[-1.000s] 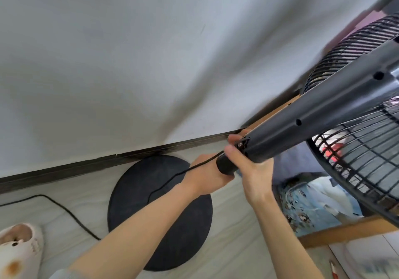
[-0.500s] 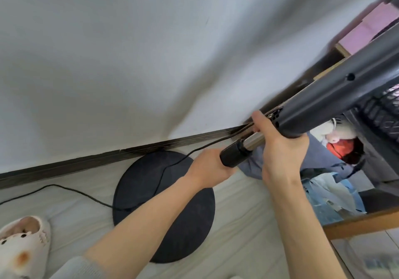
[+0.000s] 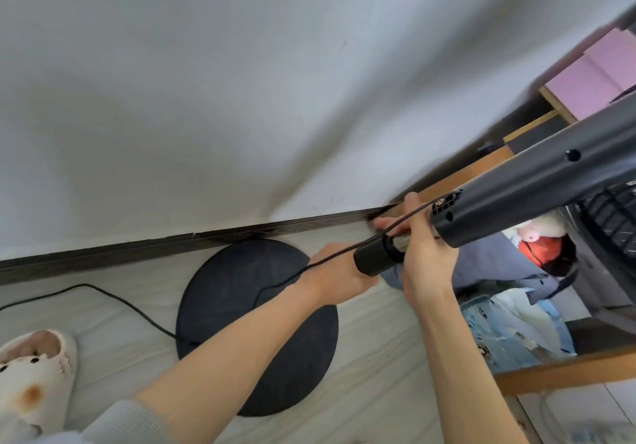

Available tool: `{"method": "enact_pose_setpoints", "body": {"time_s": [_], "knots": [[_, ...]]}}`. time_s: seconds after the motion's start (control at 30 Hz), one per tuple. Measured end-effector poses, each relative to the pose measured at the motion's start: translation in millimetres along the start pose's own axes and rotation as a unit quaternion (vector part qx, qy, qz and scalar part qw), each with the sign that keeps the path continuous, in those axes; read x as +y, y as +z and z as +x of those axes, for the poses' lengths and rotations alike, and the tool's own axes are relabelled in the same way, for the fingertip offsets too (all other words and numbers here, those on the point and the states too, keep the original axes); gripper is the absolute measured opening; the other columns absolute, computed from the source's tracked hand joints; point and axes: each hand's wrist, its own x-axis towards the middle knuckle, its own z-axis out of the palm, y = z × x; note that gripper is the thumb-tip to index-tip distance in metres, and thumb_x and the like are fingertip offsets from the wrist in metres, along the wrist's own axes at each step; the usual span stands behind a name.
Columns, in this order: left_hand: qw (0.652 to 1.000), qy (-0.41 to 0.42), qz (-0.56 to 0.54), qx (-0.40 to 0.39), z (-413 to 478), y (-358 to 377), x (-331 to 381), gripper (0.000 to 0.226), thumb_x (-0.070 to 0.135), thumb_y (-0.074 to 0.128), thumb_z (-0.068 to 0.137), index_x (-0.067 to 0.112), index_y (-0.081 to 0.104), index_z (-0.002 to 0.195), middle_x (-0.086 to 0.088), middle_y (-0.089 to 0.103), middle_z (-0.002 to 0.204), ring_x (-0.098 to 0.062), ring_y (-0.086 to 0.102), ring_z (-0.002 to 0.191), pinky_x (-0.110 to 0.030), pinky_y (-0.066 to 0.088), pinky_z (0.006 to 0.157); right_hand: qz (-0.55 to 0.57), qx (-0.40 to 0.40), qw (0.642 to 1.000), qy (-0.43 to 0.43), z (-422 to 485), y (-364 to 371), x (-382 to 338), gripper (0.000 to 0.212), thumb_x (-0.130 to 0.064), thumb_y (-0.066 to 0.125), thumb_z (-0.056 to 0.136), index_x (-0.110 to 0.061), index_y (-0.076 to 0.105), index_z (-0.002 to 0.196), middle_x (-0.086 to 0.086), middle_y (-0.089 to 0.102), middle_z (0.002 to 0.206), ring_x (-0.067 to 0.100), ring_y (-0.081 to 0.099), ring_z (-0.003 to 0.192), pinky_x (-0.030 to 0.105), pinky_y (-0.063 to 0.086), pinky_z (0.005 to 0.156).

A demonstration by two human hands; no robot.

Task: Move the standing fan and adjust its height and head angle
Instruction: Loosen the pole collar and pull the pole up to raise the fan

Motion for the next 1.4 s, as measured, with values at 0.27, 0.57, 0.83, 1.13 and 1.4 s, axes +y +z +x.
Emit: {"method": "enact_pose_setpoints", "body": {"time_s": [0.27,0.57,0.83,1.13,1.4], "knots": [[1.0,0.004,-0.01,0.002,1.6,-4.6,-4.7,0.014,0.036,0.055,0.071,0.042,0.043,0.069,0.022,0.054,0.06,-0.007,0.046,0.052,-0.027,0.032,0.047,0.08,-0.048,0.996,-0.006,9.0,5.1,-1.7,0.022,-0.03,0.08,0.068,-0.018,0.062,0.067,-0.007,0.043,0.049,0.008,0.042,0.043,0.022,0.042,0.048],[1.0,0.003,0.02,0.009,1.3,-1.1,-7.3,0.018,0.036,0.058,0.075,0.045,0.044,0.067,0.012,0.052,0.057,-0.004,0.046,0.048,-0.023,0.028,0.043,0.058,-0.031,0.998,-0.01,10.0,5.3,2.2,0.042,-0.015,0.069,0.087,-0.029,0.068,0.048,-0.01,0.041,0.042,0.007,0.038,0.04,0.019,0.039,0.048],[1.0,0.0,-0.002,0.005,1.9,-2.4,-7.2,0.011,0.039,0.057,0.071,0.038,0.046,0.074,0.007,0.058,0.062,-0.017,0.059,0.062,-0.036,0.05,0.056,0.069,0.008,0.998,-0.01,9.3,8.7,-19.0,0.031,-0.008,0.064,0.084,-0.022,0.071,0.058,-0.006,0.043,0.043,0.01,0.038,0.04,0.024,0.038,0.049],[1.0,0.007,-0.018,0.011,0.0,-0.1,-11.8,0.018,0.035,0.066,0.073,0.024,0.051,0.072,0.007,0.058,0.06,-0.008,0.054,0.057,-0.027,0.043,0.05,0.103,-0.005,0.993,-0.048,9.0,-2.0,-60.3,0.026,-0.006,0.065,0.088,-0.019,0.069,0.066,-0.006,0.04,0.048,0.01,0.034,0.043,0.026,0.046,0.057],[0.999,0.023,0.004,0.022,2.6,4.4,-11.4,0.017,0.04,0.061,0.072,0.045,0.044,0.07,0.015,0.055,0.059,-0.005,0.052,0.053,-0.021,0.033,0.046,0.164,-0.072,0.984,0.004,11.3,-6.7,-22.5,0.019,-0.005,0.067,0.075,-0.018,0.061,0.062,0.0,0.059,0.06,0.016,0.057,0.054,0.028,0.048,0.058]]}}
